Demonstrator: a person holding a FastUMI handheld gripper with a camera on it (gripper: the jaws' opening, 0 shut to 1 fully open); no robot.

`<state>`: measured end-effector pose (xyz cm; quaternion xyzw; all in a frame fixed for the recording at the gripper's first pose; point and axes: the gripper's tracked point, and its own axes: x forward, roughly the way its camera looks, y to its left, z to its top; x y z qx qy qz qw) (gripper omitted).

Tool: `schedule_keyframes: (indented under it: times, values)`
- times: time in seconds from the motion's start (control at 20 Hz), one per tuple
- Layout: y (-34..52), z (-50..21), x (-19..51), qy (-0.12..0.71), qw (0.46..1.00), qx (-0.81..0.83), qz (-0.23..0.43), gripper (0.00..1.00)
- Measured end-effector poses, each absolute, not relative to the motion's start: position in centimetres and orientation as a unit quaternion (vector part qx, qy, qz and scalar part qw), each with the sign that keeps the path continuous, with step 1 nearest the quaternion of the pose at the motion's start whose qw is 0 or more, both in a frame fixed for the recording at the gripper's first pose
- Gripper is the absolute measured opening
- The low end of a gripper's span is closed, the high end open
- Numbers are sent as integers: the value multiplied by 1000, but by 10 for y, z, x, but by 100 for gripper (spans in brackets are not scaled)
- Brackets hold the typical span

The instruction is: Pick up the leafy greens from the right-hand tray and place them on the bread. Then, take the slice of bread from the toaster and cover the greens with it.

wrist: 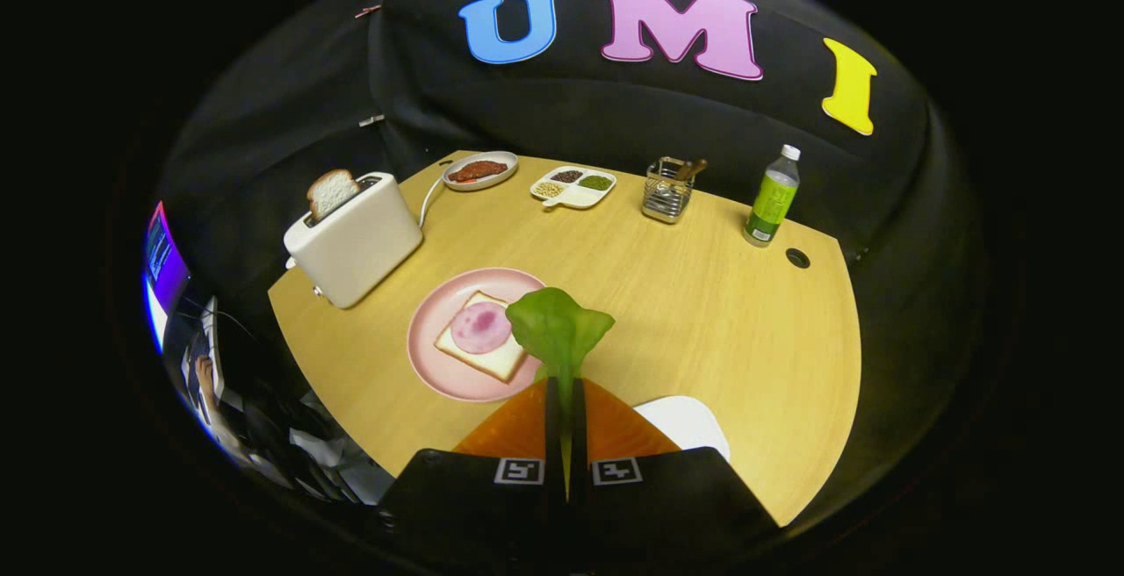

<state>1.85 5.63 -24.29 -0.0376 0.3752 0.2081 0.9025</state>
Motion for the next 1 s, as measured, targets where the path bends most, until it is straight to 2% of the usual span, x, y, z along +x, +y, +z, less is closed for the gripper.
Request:
schedule_keyframes:
  times: [0.65,0.8,1.0]
  values:
    - [168,-299,63,420,867,-103,247,6]
    - [181,-309,69,421,860,-130,256,10]
    - [181,-322,74,433,860,-136,234,20]
